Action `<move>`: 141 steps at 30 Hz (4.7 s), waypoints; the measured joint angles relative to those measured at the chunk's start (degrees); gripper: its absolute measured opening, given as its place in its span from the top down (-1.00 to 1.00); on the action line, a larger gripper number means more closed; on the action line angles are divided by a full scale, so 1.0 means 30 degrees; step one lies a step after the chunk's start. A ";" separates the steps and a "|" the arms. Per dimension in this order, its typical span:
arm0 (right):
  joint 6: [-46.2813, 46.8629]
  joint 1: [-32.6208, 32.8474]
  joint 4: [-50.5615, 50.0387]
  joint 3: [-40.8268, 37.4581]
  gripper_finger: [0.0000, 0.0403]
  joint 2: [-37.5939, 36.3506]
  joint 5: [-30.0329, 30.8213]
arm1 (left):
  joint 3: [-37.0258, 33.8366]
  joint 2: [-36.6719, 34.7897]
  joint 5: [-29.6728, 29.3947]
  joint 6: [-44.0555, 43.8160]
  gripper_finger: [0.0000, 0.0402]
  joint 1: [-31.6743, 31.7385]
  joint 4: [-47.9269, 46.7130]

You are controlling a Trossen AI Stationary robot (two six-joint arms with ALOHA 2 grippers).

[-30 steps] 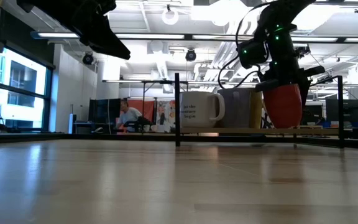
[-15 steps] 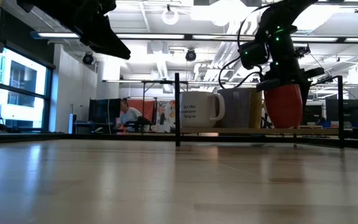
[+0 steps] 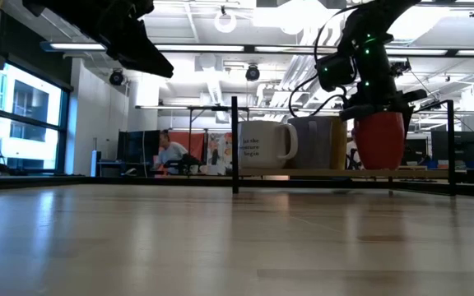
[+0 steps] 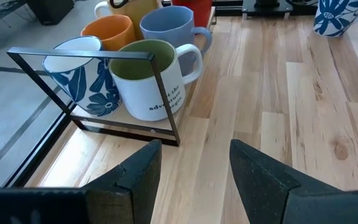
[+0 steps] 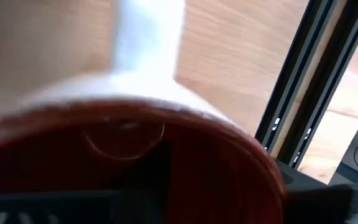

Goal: Place coffee mugs
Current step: Put the red mug on the shelf

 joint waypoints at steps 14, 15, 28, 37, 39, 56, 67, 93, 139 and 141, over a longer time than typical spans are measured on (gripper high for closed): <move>-0.0226 -0.0002 -0.0016 0.0862 0.06 0.0051 0.1073 | 0.0000 0.0000 -0.0058 0.0000 0.10 0.0000 0.0010; -0.0226 -0.0004 -0.0100 0.0983 0.06 0.0051 0.1069 | 0.0000 0.0000 -0.0051 0.0000 0.10 0.0000 0.0010; 0.0193 0.0000 -0.1674 0.1202 0.06 0.0044 0.0946 | 0.0000 0.0000 -0.0047 0.0146 0.10 0.0000 -0.0012; 0.0222 0.0003 -0.2819 0.2880 0.06 0.0036 0.1309 | 0.0000 0.0000 -0.0044 0.0126 0.10 0.0000 -0.0029; 0.0266 0.0000 -0.3349 0.3746 0.06 0.0029 0.1668 | 0.0000 0.0000 -0.0029 0.0005 0.10 0.0000 -0.0065; -0.2071 0.2584 -0.5324 0.9333 0.06 -0.0993 -0.2310 | 0.0000 0.0000 -0.0677 0.0138 0.10 0.0000 -0.0086; -0.1249 0.6746 -0.4815 0.8067 0.07 -0.0991 -0.1072 | 0.0000 0.0000 -0.1180 -0.0007 0.10 0.0007 -0.0041; -0.0696 0.7766 -0.0618 0.3623 0.72 -0.0976 -0.0790 | 0.0000 0.0000 -0.1180 -0.0342 0.10 0.0000 0.0538; -0.1232 0.4571 -0.1004 0.2237 0.71 -0.0976 0.0662 | 0.0000 0.0000 -0.1180 0.0211 0.10 0.0003 0.0556; -0.1414 0.4302 -0.1011 0.2237 0.71 -0.0976 0.0865 | 0.0000 0.0000 -0.1180 0.0211 0.10 0.0007 0.0556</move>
